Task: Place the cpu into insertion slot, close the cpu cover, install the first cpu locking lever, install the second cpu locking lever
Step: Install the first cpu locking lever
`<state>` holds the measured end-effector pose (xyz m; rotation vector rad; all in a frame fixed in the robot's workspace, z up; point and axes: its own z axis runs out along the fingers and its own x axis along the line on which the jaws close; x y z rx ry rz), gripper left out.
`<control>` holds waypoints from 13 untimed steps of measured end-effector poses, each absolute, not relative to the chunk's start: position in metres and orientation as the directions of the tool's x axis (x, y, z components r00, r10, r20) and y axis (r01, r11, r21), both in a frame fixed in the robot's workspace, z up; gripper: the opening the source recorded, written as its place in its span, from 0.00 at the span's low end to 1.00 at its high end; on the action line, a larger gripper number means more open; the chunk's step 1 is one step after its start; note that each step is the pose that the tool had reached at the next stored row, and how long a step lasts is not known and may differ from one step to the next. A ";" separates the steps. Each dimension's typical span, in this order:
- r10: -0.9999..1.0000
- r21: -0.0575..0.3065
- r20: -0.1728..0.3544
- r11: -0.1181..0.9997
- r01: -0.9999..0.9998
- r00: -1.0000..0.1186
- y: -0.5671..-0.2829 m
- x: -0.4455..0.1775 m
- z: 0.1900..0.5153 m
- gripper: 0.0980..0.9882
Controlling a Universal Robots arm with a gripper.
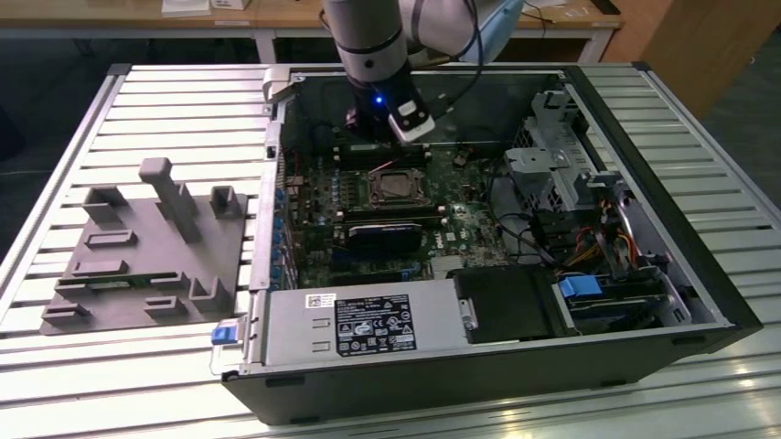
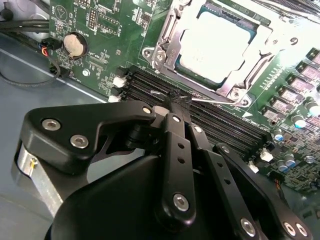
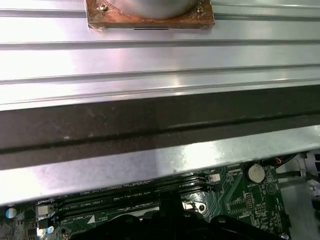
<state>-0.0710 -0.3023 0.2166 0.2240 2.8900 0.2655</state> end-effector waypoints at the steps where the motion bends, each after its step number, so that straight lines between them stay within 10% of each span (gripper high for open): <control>1: 0.173 0.196 -0.214 0.972 0.131 -0.961 -0.302 -0.071 0.216 0.00; 13: 0.193 0.188 -0.221 0.970 0.152 -0.956 -0.298 -0.071 0.211 0.00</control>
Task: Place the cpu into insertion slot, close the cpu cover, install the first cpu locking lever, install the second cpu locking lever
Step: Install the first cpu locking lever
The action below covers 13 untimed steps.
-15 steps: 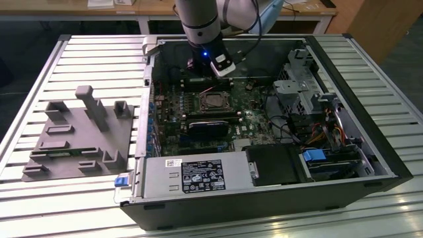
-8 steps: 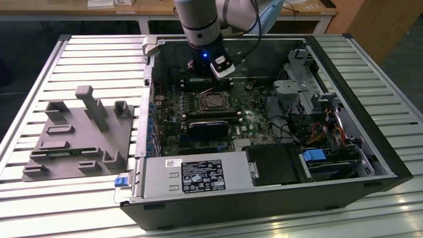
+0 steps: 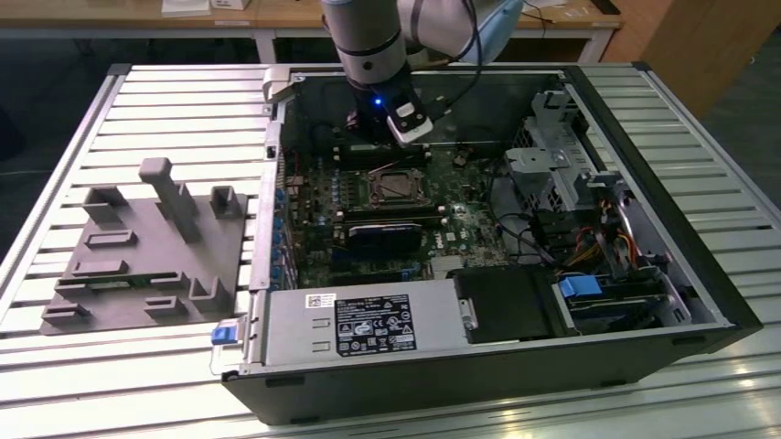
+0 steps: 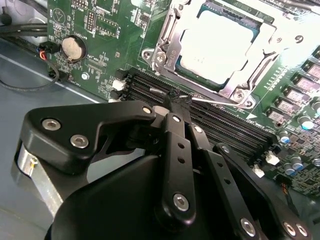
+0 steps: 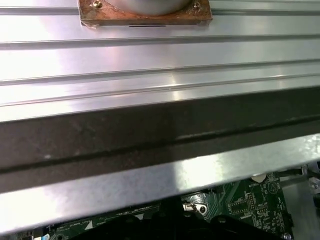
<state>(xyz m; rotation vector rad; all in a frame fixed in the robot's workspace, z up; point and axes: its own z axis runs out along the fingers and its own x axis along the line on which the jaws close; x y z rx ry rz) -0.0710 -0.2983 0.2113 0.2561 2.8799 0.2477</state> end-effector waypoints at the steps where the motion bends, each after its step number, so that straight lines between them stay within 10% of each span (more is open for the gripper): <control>1: 0.195 0.187 -0.222 0.970 0.155 -0.955 -0.298 -0.071 0.211 0.00; 13: 0.218 0.182 -0.226 0.967 0.179 -0.949 -0.297 -0.071 0.206 0.00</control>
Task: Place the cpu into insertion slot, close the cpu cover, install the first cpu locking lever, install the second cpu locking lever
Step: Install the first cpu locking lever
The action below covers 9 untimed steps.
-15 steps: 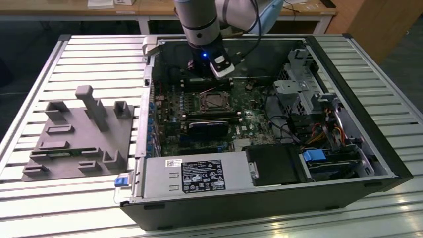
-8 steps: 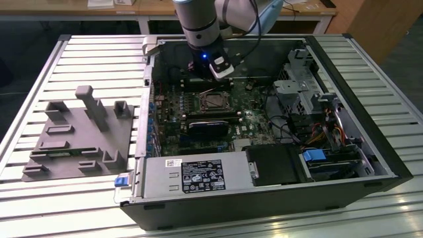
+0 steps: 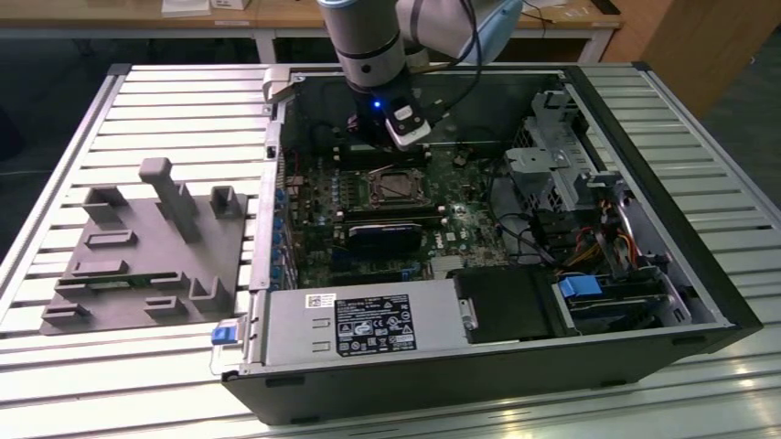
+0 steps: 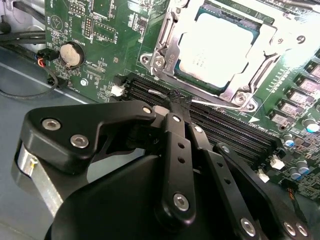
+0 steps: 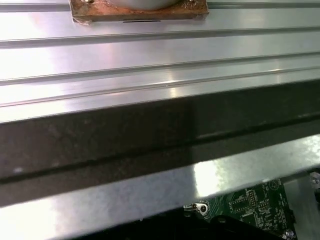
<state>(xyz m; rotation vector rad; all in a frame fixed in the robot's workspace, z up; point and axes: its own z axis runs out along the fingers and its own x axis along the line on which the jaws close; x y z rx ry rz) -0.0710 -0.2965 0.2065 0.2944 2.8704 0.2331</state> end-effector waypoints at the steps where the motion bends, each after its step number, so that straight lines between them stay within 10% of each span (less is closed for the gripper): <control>1: 0.219 0.182 -0.226 0.967 0.180 -0.949 -0.296 -0.071 0.206 0.00; 9: 0.223 0.177 -0.230 0.967 0.185 -0.947 -0.296 -0.071 0.204 0.00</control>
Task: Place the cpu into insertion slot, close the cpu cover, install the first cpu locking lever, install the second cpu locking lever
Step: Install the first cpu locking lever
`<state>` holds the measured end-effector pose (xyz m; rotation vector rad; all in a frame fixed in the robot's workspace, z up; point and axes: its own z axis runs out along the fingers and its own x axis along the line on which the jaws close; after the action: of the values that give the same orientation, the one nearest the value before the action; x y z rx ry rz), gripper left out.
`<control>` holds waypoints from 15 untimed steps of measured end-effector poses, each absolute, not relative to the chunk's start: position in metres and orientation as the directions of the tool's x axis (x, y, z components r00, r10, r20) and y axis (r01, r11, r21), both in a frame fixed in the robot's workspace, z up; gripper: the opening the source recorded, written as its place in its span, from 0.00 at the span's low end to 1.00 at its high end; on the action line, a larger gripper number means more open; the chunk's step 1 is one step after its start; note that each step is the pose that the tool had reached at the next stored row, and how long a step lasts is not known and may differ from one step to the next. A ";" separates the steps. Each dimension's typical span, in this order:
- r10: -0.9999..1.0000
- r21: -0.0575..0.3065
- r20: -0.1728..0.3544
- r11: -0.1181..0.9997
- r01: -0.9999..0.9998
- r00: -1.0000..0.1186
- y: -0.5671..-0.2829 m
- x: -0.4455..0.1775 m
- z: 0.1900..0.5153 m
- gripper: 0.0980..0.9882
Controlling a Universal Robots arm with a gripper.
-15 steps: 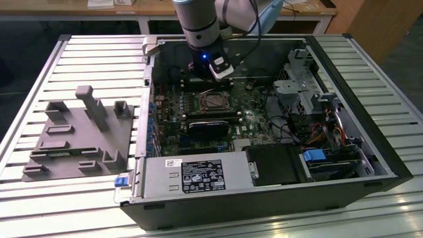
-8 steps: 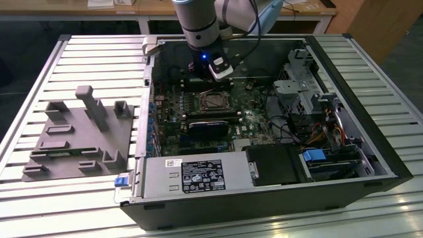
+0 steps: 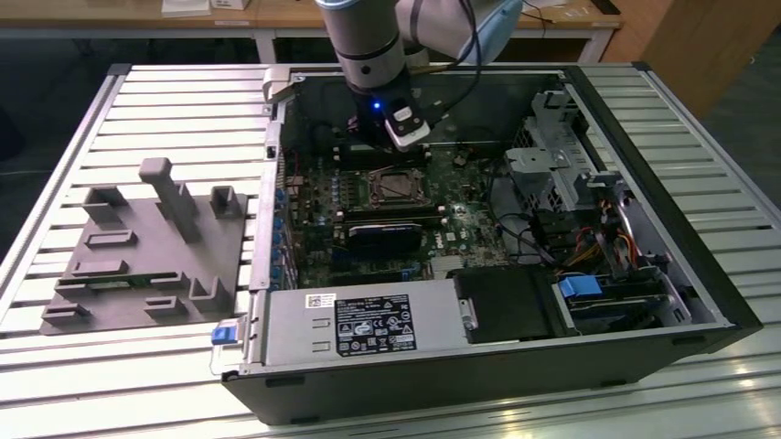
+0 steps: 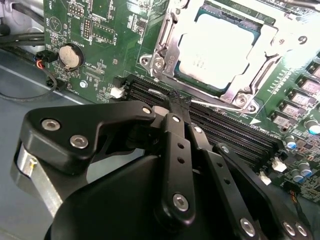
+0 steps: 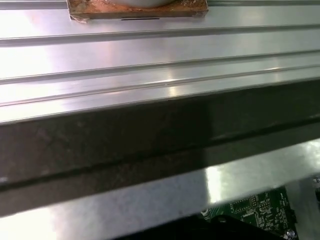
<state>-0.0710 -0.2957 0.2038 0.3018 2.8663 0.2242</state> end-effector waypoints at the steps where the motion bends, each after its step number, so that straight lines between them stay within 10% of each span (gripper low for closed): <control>1: 0.223 0.177 -0.231 0.967 0.185 -0.947 -0.296 -0.071 0.203 0.00; 15: 0.224 0.177 -0.235 0.967 0.185 -0.946 -0.296 -0.071 0.196 0.00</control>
<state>-0.0709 -0.2959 0.1965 0.3025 2.8610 0.2223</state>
